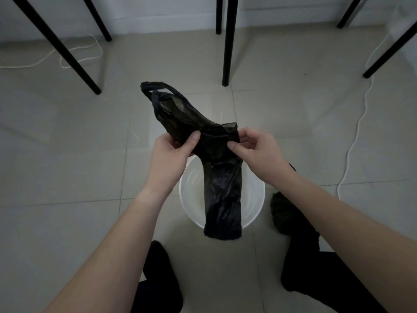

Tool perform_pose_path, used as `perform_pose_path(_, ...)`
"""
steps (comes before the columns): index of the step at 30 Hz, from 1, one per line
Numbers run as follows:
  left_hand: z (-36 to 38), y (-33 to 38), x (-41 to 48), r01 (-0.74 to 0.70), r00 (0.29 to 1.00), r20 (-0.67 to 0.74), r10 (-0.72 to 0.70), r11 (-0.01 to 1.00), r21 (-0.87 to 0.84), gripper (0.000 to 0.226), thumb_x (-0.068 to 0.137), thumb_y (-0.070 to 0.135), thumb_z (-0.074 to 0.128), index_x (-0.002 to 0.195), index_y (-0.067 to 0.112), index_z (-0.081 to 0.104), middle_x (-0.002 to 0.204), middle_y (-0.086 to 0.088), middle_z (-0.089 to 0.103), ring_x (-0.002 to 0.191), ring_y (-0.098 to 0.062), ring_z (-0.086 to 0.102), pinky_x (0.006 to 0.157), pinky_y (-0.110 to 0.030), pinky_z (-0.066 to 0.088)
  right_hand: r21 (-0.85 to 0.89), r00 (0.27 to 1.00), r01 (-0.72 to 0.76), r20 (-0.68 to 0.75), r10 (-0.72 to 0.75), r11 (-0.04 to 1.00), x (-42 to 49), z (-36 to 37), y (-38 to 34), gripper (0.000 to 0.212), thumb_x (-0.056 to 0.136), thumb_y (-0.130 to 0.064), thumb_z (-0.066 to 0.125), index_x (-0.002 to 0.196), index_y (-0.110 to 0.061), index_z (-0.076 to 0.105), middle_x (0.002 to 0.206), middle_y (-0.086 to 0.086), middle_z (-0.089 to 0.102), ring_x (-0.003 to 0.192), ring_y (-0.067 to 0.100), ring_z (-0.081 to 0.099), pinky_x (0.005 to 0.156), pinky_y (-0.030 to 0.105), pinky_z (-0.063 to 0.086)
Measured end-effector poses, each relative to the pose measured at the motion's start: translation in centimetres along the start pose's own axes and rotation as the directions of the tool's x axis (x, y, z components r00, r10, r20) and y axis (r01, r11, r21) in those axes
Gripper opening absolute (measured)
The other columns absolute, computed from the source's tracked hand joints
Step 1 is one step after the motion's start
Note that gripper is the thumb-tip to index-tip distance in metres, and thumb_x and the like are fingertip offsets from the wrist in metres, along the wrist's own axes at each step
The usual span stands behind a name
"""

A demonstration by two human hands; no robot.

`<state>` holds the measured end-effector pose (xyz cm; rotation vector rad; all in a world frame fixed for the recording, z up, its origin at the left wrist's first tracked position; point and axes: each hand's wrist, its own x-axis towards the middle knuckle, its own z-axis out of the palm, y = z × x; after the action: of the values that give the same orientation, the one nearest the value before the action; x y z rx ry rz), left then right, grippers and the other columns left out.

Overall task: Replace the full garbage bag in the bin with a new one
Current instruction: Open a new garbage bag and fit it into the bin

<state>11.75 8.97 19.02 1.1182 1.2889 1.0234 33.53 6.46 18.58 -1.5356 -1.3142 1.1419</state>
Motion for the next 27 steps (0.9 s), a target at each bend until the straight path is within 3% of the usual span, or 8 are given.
perform_pose_path(4,0.3,0.9,-0.2,-0.066,0.998,-0.017,0.065,0.996,-0.067,0.021,0.098,0.028,0.076,0.112,0.012,0.079,0.11,-0.003,0.082,0.107,-0.021,0.077,0.094,-0.042,0.062,0.069,0.993,0.109,-0.041,-0.107,0.992,-0.1,0.0,-0.7,0.013,0.092,-0.025,0.074,0.092,-0.038,0.075,0.092,-0.011,0.078,0.089,0.009,0.074,0.08,0.025,0.059)
perform_pose_path(9,0.6,2.4,-0.7,-0.182,0.983,-0.045,0.178,0.972,-0.151,0.014,0.098,0.027,0.076,0.109,0.019,0.08,0.113,-0.006,0.081,0.113,-0.025,0.075,0.095,-0.04,0.062,0.15,0.963,0.258,-0.114,-0.242,0.954,-0.4,-0.4,-1.7,0.009,0.094,-0.026,0.074,0.099,-0.033,0.075,0.099,-0.009,0.078,0.098,0.009,0.074,0.077,0.02,0.058)
perform_pose_path(13,0.6,3.0,-0.7,-0.223,0.974,0.003,0.227,0.959,-0.176,0.014,0.098,0.028,0.076,0.11,0.025,0.081,0.117,-0.004,0.08,0.116,-0.024,0.074,0.095,-0.037,0.061,0.129,0.966,0.254,-0.077,-0.245,0.959,-0.4,-0.6,-2.0,0.007,0.094,-0.025,0.074,0.1,-0.03,0.074,0.099,-0.009,0.078,0.098,0.008,0.075,0.082,0.024,0.06)
perform_pose_path(16,1.0,1.4,-0.3,-0.095,0.994,0.046,0.099,0.993,-0.071,0.01,0.1,0.02,0.073,0.104,0.024,0.081,0.107,0.001,0.082,0.106,-0.018,0.077,0.092,-0.033,0.061,-0.118,0.994,0.106,0.033,-0.103,0.987,-0.2,-0.4,-0.8,0.015,0.09,-0.016,0.076,0.083,-0.029,0.07,0.079,-0.012,0.073,0.077,-0.003,0.069,0.07,0.013,0.053)
perform_pose_path(17,1.0,0.7,-0.2,-0.033,0.997,0.063,0.034,0.999,-0.022,0.011,0.101,0.017,0.071,0.102,0.023,0.08,0.102,0.003,0.083,0.102,-0.016,0.078,0.091,-0.034,0.061,-0.256,0.995,0.055,0.098,-0.031,0.965,-0.2,-0.4,-0.3,0.016,0.089,-0.018,0.076,0.081,-0.029,0.068,0.072,-0.013,0.07,0.069,-0.003,0.065,0.065,0.013,0.049)
perform_pose_path(19,0.8,-0.7,0.0,0.064,0.99,0.122,-0.078,0.991,0.115,0.013,0.103,0.017,0.069,0.098,0.025,0.078,0.098,0.006,0.083,0.098,-0.013,0.078,0.094,-0.038,0.062,-0.402,0.967,-0.02,0.223,0.119,0.916,-0.5,-0.5,0.4,0.01,0.09,-0.026,0.077,0.088,-0.031,0.068,0.079,-0.014,0.07,0.075,0.002,0.067,0.07,0.022,0.049)
perform_pose_path(22,0.4,-2.0,0.1,0.114,0.963,0.205,-0.174,0.954,0.276,0.013,0.103,0.023,0.069,0.098,0.03,0.078,0.1,0.006,0.083,0.1,-0.012,0.078,0.101,-0.044,0.059,-0.305,0.945,-0.084,0.279,0.173,0.949,-0.7,-0.3,0.4,0.024,0.088,-0.036,0.078,0.111,-0.031,0.071,0.104,-0.012,0.073,0.095,0.008,0.071,0.084,0.029,0.057)
perform_pose_path(27,0.7,-1.9,0.1,0.101,0.965,0.201,-0.169,0.946,0.309,0.013,0.102,0.017,0.068,0.107,0.026,0.076,0.109,0.001,0.081,0.105,-0.019,0.076,0.102,-0.048,0.058,-0.298,0.984,-0.067,0.14,0.113,0.952,-0.1,-0.1,0.1,0.006,0.09,-0.031,0.076,0.09,-0.033,0.071,0.088,-0.011,0.072,0.074,0.001,0.069,0.067,0.016,0.051)
